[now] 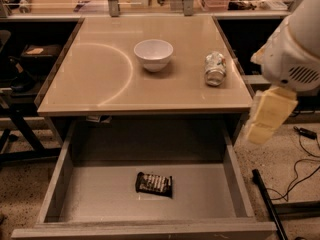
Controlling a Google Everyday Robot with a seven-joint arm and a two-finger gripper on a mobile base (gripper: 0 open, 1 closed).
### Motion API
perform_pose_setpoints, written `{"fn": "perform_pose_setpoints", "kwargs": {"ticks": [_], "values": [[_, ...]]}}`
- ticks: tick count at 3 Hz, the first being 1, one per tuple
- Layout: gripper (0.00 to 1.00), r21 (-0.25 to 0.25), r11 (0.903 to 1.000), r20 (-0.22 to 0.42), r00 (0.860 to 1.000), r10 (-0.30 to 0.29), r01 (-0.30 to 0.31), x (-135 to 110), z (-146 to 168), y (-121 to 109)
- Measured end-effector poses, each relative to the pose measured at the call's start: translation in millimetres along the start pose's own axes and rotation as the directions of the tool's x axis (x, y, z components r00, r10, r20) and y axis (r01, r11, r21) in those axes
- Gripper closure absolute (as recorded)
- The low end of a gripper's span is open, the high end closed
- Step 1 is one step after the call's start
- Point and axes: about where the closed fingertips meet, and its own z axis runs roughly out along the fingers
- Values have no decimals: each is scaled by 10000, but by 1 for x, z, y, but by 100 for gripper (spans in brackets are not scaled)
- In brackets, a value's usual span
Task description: Pick rxbar chocolate from top drawer and place on counter
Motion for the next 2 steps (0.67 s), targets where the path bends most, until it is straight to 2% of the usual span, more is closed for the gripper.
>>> {"fn": "perform_pose_setpoints", "kwargs": {"ticks": [1, 2], "values": [[0, -755, 9970, 113, 9998, 185, -176, -22, 45, 28], [0, -1365, 9898, 82, 9991, 424, -409, -29, 72, 44]]}}
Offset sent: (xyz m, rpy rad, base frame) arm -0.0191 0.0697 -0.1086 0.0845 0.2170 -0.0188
